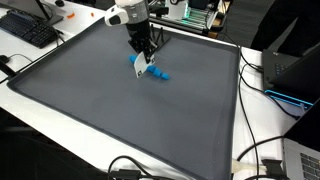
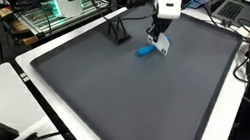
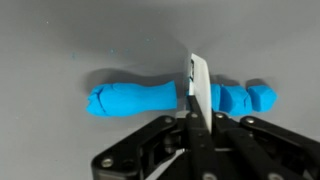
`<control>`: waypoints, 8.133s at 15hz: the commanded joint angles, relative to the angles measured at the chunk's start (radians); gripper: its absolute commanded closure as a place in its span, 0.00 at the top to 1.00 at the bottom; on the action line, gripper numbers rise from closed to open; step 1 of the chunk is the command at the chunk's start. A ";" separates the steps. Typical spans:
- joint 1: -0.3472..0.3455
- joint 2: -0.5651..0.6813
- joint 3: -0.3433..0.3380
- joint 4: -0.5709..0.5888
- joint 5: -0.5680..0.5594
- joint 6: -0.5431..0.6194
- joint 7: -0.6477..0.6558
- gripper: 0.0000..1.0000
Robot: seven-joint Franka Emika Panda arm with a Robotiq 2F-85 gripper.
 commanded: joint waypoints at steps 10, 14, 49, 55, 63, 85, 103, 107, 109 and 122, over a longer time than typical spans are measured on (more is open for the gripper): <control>-0.006 -0.084 -0.039 -0.024 -0.103 0.001 -0.002 0.01; -0.009 -0.076 -0.050 -0.028 -0.119 0.000 -0.005 0.01; -0.022 -0.075 -0.035 -0.087 -0.040 0.006 -0.014 0.01; -0.022 -0.190 -0.043 -0.142 -0.012 0.015 0.073 0.01; -0.005 -0.374 -0.037 -0.299 0.114 0.030 0.439 0.01; -0.012 -0.472 -0.001 -0.627 0.258 0.293 1.069 0.01; -0.013 -0.346 -0.010 -0.599 0.217 0.387 1.216 0.01; -0.011 -0.341 -0.008 -0.599 0.196 0.364 1.216 0.01; -0.007 -0.334 -0.004 -0.597 0.169 0.353 1.213 0.01; 0.015 -0.315 0.015 -0.598 0.087 0.357 1.171 0.01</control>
